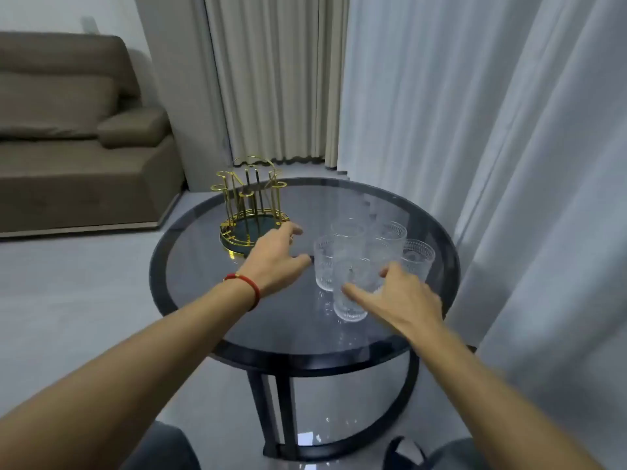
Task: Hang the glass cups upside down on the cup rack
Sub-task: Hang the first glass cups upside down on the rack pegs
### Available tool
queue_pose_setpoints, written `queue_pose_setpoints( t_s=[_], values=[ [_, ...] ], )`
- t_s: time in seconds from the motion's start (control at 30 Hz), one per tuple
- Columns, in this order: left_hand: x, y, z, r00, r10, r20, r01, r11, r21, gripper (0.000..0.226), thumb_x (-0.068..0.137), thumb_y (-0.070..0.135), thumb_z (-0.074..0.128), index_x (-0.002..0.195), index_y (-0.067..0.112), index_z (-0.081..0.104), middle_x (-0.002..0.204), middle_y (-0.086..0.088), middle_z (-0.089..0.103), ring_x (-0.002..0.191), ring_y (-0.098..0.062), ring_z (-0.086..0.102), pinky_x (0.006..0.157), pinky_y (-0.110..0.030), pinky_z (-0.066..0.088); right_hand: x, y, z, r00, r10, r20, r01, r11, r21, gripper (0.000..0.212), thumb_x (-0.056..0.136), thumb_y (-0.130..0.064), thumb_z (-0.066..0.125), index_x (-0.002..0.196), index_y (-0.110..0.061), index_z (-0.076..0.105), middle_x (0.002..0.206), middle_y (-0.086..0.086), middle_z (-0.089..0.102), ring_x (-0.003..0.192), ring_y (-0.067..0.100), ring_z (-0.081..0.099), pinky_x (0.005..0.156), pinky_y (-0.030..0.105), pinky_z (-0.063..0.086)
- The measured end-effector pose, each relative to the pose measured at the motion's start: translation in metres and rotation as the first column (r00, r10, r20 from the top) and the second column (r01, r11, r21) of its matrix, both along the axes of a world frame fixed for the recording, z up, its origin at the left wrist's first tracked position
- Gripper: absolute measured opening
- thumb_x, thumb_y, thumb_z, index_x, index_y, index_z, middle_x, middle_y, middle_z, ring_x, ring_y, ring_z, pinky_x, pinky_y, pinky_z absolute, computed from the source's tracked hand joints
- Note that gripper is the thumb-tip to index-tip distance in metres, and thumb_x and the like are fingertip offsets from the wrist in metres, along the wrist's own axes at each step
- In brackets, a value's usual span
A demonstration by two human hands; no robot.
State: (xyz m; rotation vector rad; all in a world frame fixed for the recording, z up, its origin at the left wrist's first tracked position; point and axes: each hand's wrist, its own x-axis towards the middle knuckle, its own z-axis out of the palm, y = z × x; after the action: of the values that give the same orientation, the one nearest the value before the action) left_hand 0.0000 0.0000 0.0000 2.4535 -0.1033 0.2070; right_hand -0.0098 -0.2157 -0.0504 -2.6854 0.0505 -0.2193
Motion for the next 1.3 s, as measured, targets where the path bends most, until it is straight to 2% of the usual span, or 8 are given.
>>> queue_pose_setpoints(
  t_s=[0.1, 0.27, 0.5, 0.67, 0.8, 0.9, 1.0, 1.3],
  values=[
    [-0.007, -0.007, -0.02, 0.998, -0.004, -0.055, -0.005, 0.985, -0.172, 0.053, 0.092, 0.024, 0.066, 0.14, 0.017, 0.046, 0.124, -0.011, 0.06, 0.108, -0.023, 0.059, 0.086, -0.033, 0.051, -0.001, 0.01, -0.029, 0.984, 0.002, -0.176, 0.026, 0.987, 0.157, 0.108, 0.061, -0.087, 0.065, 0.14, -0.018, 0.039, 0.139, 0.004, 0.059, 0.12, 0.033, 0.063, 0.085, 0.045, 0.052],
    [-0.009, -0.014, -0.05, 0.994, -0.054, -0.09, 0.022, 0.948, -0.317, 0.059, 0.089, 0.031, 0.069, 0.141, 0.024, 0.04, 0.121, -0.005, 0.057, 0.103, -0.016, 0.06, 0.087, -0.032, 0.055, 0.016, 0.019, -0.042, 0.988, 0.04, -0.151, 0.028, 0.907, 0.42, 0.079, 0.075, -0.06, 0.078, 0.13, -0.016, 0.044, 0.135, 0.01, 0.064, 0.12, 0.037, 0.061, 0.095, 0.048, 0.051],
    [-0.012, -0.02, -0.053, 0.985, -0.17, -0.033, 0.125, 0.827, -0.548, 0.076, 0.071, 0.059, 0.078, 0.138, 0.042, 0.046, 0.123, 0.006, 0.059, 0.109, -0.01, 0.062, 0.087, -0.04, 0.059, -0.004, 0.028, -0.021, 0.936, 0.292, 0.197, -0.331, 0.919, 0.215, 0.083, 0.066, -0.069, 0.076, 0.132, -0.032, 0.043, 0.117, -0.007, 0.047, 0.095, 0.012, 0.057, 0.071, 0.021, 0.047],
    [0.012, 0.002, -0.047, 0.987, -0.156, -0.039, 0.003, 0.26, -0.966, 0.057, 0.083, 0.033, 0.071, 0.13, 0.005, 0.055, 0.126, -0.023, 0.064, 0.105, -0.034, 0.067, 0.071, -0.048, 0.059, 0.012, 0.051, 0.002, 0.933, 0.274, 0.233, -0.359, 0.738, 0.572, 0.074, 0.071, -0.079, 0.068, 0.135, -0.048, 0.049, 0.123, -0.022, 0.054, 0.105, -0.008, 0.062, 0.074, 0.011, 0.053],
    [0.04, 0.028, -0.052, 0.972, -0.233, 0.021, 0.044, 0.095, -0.995, 0.052, 0.095, 0.042, 0.056, 0.133, 0.005, 0.058, 0.13, -0.023, 0.065, 0.117, -0.037, 0.064, 0.079, -0.05, 0.059, 0.048, 0.079, 0.014, 0.953, 0.258, 0.159, -0.297, 0.692, 0.657, 0.054, 0.081, -0.068, 0.071, 0.127, -0.048, 0.054, 0.105, -0.014, 0.073, 0.095, 0.005, 0.073, 0.08, 0.033, 0.061],
    [0.065, 0.052, -0.07, 1.0, 0.023, -0.018, -0.027, 0.512, -0.859, 0.052, 0.095, 0.055, 0.04, 0.127, 0.023, 0.064, 0.123, -0.004, 0.069, 0.119, -0.025, 0.06, 0.095, -0.05, 0.054, 0.085, 0.094, 0.034, 0.954, 0.22, 0.202, -0.298, 0.727, 0.619, 0.059, 0.083, -0.055, 0.078, 0.134, -0.043, 0.052, 0.127, 0.0, 0.065, 0.116, 0.026, 0.066, 0.099, 0.054, 0.055],
    [0.083, 0.087, -0.115, 0.946, 0.287, 0.152, -0.25, 0.942, -0.223, 0.048, 0.1, 0.047, 0.042, 0.141, 0.023, 0.05, 0.144, -0.004, 0.05, 0.138, -0.021, 0.038, 0.111, -0.042, 0.038, 0.123, 0.097, 0.063, 0.955, 0.104, 0.277, -0.252, 0.777, 0.576, 0.061, 0.078, -0.054, 0.079, 0.133, -0.043, 0.053, 0.13, -0.001, 0.061, 0.116, 0.028, 0.065, 0.099, 0.055, 0.054],
    [0.11, 0.099, -0.163, 0.971, 0.23, 0.063, -0.237, 0.918, 0.318, 0.078, 0.09, 0.067, 0.016, 0.154, 0.041, -0.018, 0.165, 0.007, -0.024, 0.151, -0.018, -0.021, 0.123, -0.055, 0.0, 0.284, 0.138, 0.135, 0.937, 0.114, 0.332, -0.29, 0.783, 0.55, 0.084, 0.075, -0.046, 0.083, 0.148, -0.033, 0.045, 0.14, 0.007, 0.056, 0.123, 0.027, 0.062, 0.102, 0.049, 0.055]
  ],
)
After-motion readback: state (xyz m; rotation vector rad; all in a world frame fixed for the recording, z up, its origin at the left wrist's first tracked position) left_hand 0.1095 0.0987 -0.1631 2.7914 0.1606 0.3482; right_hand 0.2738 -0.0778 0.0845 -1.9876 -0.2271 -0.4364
